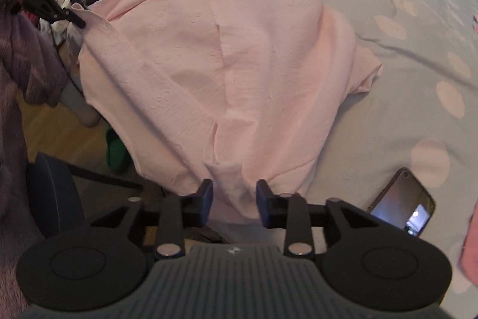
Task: Fold clothes
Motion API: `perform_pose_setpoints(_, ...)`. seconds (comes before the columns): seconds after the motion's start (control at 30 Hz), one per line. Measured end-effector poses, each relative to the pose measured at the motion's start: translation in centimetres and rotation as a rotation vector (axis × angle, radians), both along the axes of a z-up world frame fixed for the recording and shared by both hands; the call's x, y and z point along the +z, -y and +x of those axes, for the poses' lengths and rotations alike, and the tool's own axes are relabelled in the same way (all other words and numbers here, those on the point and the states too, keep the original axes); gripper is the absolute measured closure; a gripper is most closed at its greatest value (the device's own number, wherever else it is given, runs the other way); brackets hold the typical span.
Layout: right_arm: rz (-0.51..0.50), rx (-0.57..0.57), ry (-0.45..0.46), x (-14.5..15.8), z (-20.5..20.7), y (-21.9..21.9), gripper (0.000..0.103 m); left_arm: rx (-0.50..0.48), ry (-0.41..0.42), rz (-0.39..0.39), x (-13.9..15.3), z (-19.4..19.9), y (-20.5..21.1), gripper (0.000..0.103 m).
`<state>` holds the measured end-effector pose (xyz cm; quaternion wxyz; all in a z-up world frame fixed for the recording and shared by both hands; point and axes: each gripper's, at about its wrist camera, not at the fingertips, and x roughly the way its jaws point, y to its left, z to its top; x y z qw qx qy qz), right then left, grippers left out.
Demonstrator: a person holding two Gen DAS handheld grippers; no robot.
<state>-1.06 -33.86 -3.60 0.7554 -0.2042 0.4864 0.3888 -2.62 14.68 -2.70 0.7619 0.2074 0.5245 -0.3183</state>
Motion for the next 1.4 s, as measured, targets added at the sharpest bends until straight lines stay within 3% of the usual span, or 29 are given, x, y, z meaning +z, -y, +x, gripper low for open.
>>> perform_pose_setpoints(0.2, 0.118, -0.029, 0.121, 4.4, -0.6, 0.2, 0.063, 0.041, 0.122, -0.162, 4.4, -0.7, -0.5, 0.057)
perform_pose_setpoints(0.27, 0.144, -0.001, 0.142, 4.9, -0.3, -1.4, 0.063, 0.0, 0.136, -0.159, 4.3, -0.4, 1.0, 0.057)
perform_pose_setpoints(0.37, 0.082, 0.066, 0.155, 3.8, 0.0, -5.3, 0.066, -0.053, 0.145, -0.135, 3.8, 0.4, 3.7, 0.059)
perform_pose_setpoints(0.47, 0.009, 0.133, 0.169, 2.4, 0.6, -8.6, 0.096, -0.073, 0.137, -0.11, 2.8, 1.8, 6.1, 0.071)
perform_pose_setpoints(0.53, -0.031, 0.167, 0.177, 1.5, 1.1, -10.4, 0.096, -0.084, 0.129, -0.095, 1.7, 2.5, 7.3, 0.072)
perform_pose_setpoints(0.67, -0.086, 0.132, 0.172, -0.8, 3.1, -12.0, 0.096, -0.065, 0.066, -0.055, -1.2, 4.4, 8.5, 0.075)
perform_pose_setpoints(0.77, -0.11, 0.12, 0.108, -2.6, 3.8, -11.9, 0.096, -0.079, 0.002, -0.057, -2.9, 4.7, 8.8, 0.077)
perform_pose_setpoints(0.9, -0.12, 0.153, 0.008, -4.0, 2.7, -11.4, 0.096, -0.14, -0.088, -0.067, -3.9, 3.1, 8.6, 0.077)
perform_pose_setpoints(1.17, -0.105, 0.231, -0.171, -4.7, -1.4, -9.3, 0.09, -0.218, -0.357, -0.114, -5.7, -0.9, 6.9, 0.077)
perform_pose_setpoints(1.27, -0.098, 0.256, -0.172, -3.6, -2.8, -8.8, 0.09, -0.21, -0.328, -0.164, -4.3, -1.7, 6.2, 0.077)
perform_pose_setpoints(1.4, -0.024, 0.256, -0.09, -0.2, -3.5, -8.7, 0.085, -0.158, -0.227, -0.234, -1.2, -1.3, 5.7, 0.077)
